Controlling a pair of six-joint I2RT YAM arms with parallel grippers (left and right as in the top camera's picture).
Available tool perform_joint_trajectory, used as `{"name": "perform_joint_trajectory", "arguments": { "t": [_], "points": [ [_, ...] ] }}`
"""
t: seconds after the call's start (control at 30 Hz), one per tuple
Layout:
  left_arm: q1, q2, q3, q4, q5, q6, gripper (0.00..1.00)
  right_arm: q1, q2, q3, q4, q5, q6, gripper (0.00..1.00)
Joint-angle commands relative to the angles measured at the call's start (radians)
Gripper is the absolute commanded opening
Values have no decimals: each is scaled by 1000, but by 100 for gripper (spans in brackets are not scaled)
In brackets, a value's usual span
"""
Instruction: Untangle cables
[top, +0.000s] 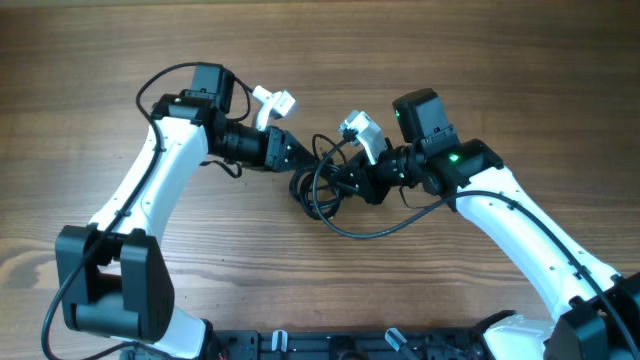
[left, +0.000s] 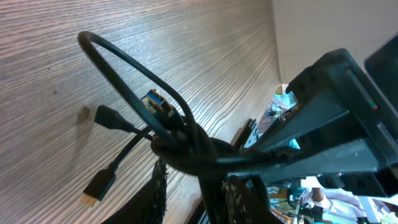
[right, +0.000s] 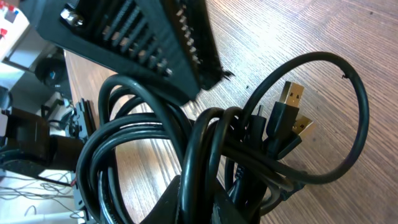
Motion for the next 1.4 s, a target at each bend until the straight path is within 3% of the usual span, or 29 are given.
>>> {"name": "perform_joint_trajectory", "arguments": {
  "t": [0.0,0.23,0.4,0.67,0.8,0.93,1.03,1.3,1.33,1.37],
  "points": [
    [87,-20,11,-43,62,36,34,-3,6,2,10,0,69,4],
    [193,-20,11,-179,99,24,43,-3,6,2,19,13,146,4],
    [148,-20,11,-207,122,25,51,-3,6,2,18,13,152,4],
    [35,-20,8,-133,72,24,52,-3,6,2,18,13,163,4],
    [21,-20,8,-111,50,24,45,-3,6,2,17,12,169,4],
    [21,-20,8,-111,-18,24,18,-3,6,2,18,13,169,4],
    [21,-20,8,-103,-18,24,6,-3,6,2,18,12,169,4],
    [-16,-20,7,-99,-21,24,4,-3,6,2,24,8,200,4],
    [-17,-20,7,-94,-29,23,4,-3,6,2,36,9,210,11],
    [-16,-20,7,-82,-53,-4,4,-3,5,3,44,9,216,27]
  ]
}}
